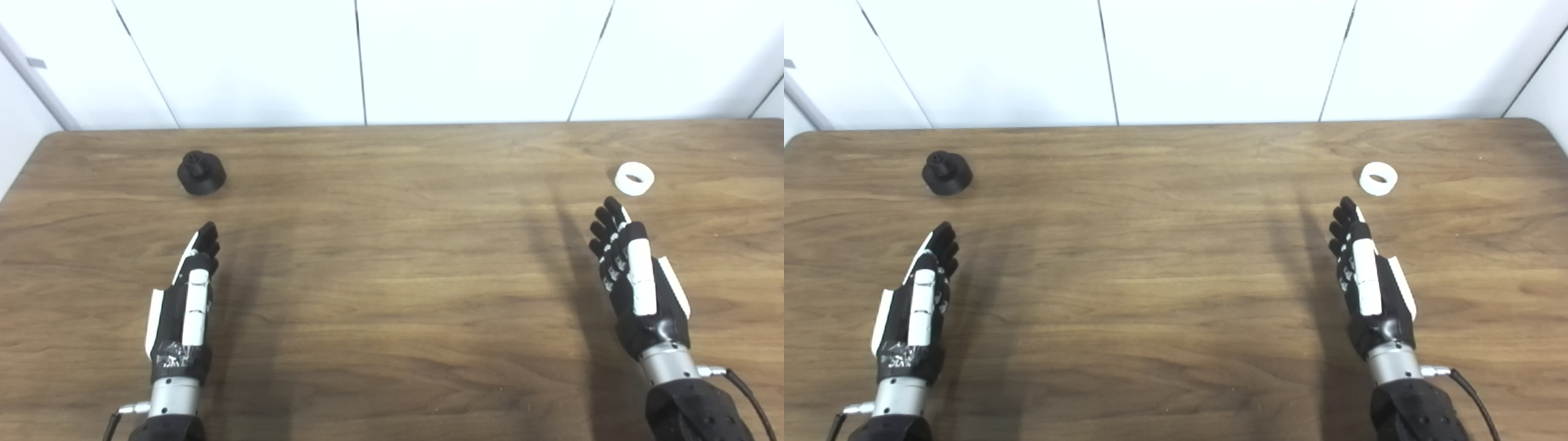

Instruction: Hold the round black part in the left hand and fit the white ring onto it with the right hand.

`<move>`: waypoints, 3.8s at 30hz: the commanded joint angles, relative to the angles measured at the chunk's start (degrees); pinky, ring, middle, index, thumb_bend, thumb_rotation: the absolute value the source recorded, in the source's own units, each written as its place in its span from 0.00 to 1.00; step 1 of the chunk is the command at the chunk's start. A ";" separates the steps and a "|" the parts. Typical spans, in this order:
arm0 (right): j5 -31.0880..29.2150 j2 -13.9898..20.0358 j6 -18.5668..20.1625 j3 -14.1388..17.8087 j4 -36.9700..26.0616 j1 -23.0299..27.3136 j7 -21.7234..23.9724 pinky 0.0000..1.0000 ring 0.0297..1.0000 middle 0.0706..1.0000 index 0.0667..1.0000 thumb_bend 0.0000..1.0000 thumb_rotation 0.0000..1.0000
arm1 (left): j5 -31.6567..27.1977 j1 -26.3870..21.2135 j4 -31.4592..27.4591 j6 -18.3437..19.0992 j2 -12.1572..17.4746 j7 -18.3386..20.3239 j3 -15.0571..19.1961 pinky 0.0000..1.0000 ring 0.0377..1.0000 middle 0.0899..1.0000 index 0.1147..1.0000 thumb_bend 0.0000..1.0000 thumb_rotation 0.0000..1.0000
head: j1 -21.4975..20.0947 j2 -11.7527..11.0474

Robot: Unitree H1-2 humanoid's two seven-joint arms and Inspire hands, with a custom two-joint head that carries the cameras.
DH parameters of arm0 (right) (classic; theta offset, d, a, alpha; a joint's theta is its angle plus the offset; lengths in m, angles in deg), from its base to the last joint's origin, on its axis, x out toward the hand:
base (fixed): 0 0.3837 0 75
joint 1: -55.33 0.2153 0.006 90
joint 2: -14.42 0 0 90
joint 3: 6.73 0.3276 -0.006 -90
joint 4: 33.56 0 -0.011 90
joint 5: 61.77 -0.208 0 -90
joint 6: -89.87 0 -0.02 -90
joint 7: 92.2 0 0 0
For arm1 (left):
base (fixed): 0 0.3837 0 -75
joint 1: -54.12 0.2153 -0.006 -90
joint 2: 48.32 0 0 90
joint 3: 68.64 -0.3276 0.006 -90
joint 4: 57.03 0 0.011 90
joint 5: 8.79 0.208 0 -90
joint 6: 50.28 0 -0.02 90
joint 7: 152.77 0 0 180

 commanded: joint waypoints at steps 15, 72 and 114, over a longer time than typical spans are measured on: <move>0.45 0.17 -1.88 -0.13 -1.62 0.21 -0.69 1.00 0.98 0.97 0.97 0.49 1.00 | 0.46 0.11 -1.38 -1.86 -0.81 0.18 -0.04 1.00 0.98 0.97 0.94 0.45 0.89 | 0.92 -0.52; -0.47 0.91 -4.26 -0.80 -0.21 -1.19 -0.07 1.00 1.00 1.00 1.00 0.29 1.00 | 24.59 -5.74 -6.11 6.97 3.16 -4.19 -1.06 0.90 0.93 0.94 0.94 0.95 0.38 | 12.84 -12.26; -0.75 1.47 -5.64 -1.86 0.58 -1.41 0.72 1.00 1.00 1.00 1.00 0.29 1.00 | 39.95 -36.43 32.30 16.07 19.83 -6.84 -5.11 1.00 1.00 0.97 0.83 1.00 0.46 | 12.34 -12.38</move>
